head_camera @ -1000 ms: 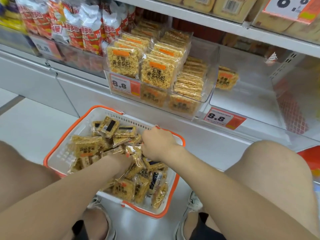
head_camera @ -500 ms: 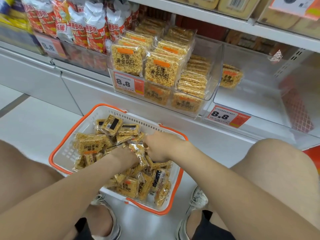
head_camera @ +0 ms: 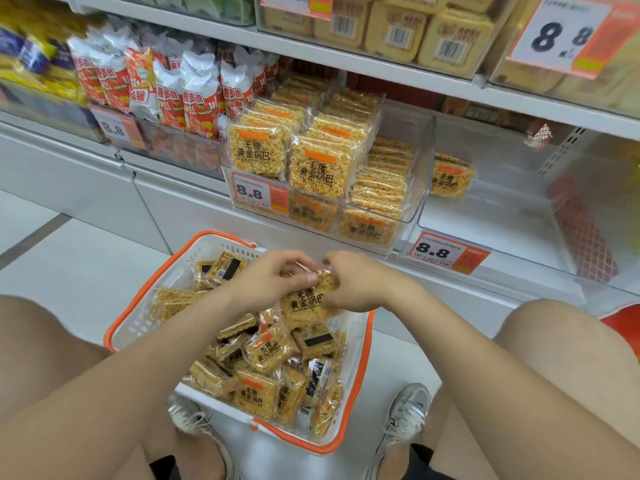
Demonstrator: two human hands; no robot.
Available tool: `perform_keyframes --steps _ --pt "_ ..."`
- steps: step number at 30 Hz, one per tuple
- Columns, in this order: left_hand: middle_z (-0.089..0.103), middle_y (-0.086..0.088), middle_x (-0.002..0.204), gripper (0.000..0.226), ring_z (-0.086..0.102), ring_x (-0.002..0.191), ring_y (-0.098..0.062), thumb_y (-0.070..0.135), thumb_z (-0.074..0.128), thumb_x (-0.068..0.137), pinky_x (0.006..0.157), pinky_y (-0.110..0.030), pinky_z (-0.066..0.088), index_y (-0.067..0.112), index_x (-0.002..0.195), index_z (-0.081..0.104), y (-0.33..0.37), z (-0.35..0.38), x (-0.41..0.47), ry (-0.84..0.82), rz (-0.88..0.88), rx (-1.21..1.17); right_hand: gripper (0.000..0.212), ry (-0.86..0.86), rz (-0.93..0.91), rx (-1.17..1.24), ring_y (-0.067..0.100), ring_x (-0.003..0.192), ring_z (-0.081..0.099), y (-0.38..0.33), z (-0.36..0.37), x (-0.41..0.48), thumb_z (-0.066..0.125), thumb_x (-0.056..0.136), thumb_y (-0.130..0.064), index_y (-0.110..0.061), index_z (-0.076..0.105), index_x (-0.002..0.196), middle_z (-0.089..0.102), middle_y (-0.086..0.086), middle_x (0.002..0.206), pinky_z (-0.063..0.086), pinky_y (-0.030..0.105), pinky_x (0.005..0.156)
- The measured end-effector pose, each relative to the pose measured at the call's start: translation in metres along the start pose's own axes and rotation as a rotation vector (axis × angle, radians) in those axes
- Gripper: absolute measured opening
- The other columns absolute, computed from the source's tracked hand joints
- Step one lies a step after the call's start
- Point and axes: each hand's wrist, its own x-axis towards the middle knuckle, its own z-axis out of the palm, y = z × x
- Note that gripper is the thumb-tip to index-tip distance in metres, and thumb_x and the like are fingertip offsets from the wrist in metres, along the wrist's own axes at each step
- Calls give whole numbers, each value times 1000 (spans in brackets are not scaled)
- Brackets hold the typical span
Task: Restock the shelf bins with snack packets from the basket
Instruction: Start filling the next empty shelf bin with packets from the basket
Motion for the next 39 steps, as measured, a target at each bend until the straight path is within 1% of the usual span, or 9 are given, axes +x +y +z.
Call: perform_keyframes --steps 3,8,13,17,23,29,31,35,39 --pt "80 1 98 16 74 93 -11 33 75 96 88 -33 54 24 109 75 18 2 0 97 -6 -165 76 47 43 329 25 104 63 3 -13 -10 81 84 -18 -23 40 147 58 3 115 58 39 81" --pt "78 -2 108 30 71 96 -16 28 46 112 76 -32 50 17 111 74 35 8 12 258 -118 -339 56 59 141 576 35 99 73 8 -14 -22 76 88 -6 -17 44 132 61 15 116 64 54 82" --pt "72 -12 111 22 67 94 -28 22 47 108 75 -38 54 13 115 66 37 13 19 404 -217 -460 54 75 161 551 22 82 62 10 -16 -31 73 95 -17 -20 38 135 54 5 104 48 31 57" --pt "72 -15 109 35 67 91 -29 42 51 101 83 -46 56 15 117 68 37 14 17 362 -290 -421 55 126 150 607 17 81 57 9 -18 -32 72 97 -18 -20 36 140 52 2 101 46 31 63" --pt "68 -21 130 52 61 124 -40 59 41 91 109 -68 43 27 86 82 60 23 21 302 -272 -381 57 105 175 515 29 105 66 -2 -25 -41 82 87 -19 -22 51 135 51 2 126 61 43 85" --pt "75 -14 109 51 64 106 -31 40 37 98 105 -54 48 18 90 83 94 41 23 325 -194 -436 51 158 238 373 23 87 67 4 -42 -53 71 92 -10 -17 50 137 58 5 108 61 37 70" --pt "67 -3 100 39 58 94 -20 28 41 101 84 -38 46 14 95 77 104 47 23 368 -175 -484 36 209 254 335 21 78 63 8 -52 -57 69 93 -11 -15 57 126 63 6 103 52 32 61" --pt "50 7 67 22 44 67 -15 20 52 105 64 -31 34 13 91 67 106 51 23 400 -91 -539 30 240 267 305 21 80 64 10 -67 -67 69 95 -13 -14 61 124 61 5 106 56 36 66" --pt "45 0 74 40 41 70 -16 38 48 111 66 -35 33 3 107 67 100 48 17 398 4 -477 45 232 221 340 25 92 67 11 -76 -74 69 96 -14 -16 55 139 58 7 124 63 36 75"
